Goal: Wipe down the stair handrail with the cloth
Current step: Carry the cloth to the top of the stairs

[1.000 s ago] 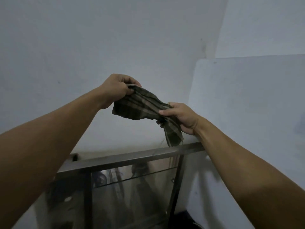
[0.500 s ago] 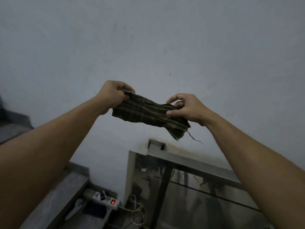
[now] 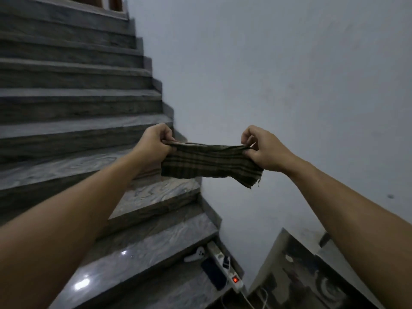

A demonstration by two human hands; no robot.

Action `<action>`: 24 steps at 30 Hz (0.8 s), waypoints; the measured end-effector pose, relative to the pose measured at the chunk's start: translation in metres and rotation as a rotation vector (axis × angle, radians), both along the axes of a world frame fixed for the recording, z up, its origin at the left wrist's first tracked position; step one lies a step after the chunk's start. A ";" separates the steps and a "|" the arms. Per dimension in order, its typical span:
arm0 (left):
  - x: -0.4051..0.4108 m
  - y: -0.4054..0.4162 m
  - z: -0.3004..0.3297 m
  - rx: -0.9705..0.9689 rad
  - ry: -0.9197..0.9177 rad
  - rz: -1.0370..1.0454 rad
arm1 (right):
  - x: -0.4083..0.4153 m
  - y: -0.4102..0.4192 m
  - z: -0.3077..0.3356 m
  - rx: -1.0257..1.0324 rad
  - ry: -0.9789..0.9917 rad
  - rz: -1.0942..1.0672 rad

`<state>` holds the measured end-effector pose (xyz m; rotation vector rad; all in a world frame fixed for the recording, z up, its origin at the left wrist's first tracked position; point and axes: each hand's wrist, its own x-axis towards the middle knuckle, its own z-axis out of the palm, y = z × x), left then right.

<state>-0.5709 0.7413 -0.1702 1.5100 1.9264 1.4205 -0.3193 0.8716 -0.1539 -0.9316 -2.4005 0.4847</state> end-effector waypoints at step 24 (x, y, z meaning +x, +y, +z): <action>-0.404 -0.059 0.167 -0.109 0.327 0.511 | -0.515 0.048 0.164 0.077 -0.032 0.598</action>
